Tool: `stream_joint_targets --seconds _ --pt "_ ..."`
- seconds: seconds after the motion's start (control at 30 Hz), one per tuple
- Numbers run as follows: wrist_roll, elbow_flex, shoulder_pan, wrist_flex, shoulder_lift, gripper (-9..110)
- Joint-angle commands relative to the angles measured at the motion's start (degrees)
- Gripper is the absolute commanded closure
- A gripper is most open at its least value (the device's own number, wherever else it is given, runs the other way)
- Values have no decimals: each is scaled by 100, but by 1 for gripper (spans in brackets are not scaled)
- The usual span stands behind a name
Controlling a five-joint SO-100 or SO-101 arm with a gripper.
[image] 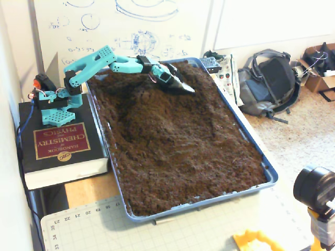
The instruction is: Build a berm.
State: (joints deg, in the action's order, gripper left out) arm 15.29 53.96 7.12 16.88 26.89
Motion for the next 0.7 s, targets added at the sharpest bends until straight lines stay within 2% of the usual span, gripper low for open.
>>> stream_joint_targets --seconds 0.0,0.3,0.67 --pt "-26 1230 -747 105 299 101" --pt "-1582 3814 -457 105 1661 101" --pt "-1696 6372 -79 105 3744 101"
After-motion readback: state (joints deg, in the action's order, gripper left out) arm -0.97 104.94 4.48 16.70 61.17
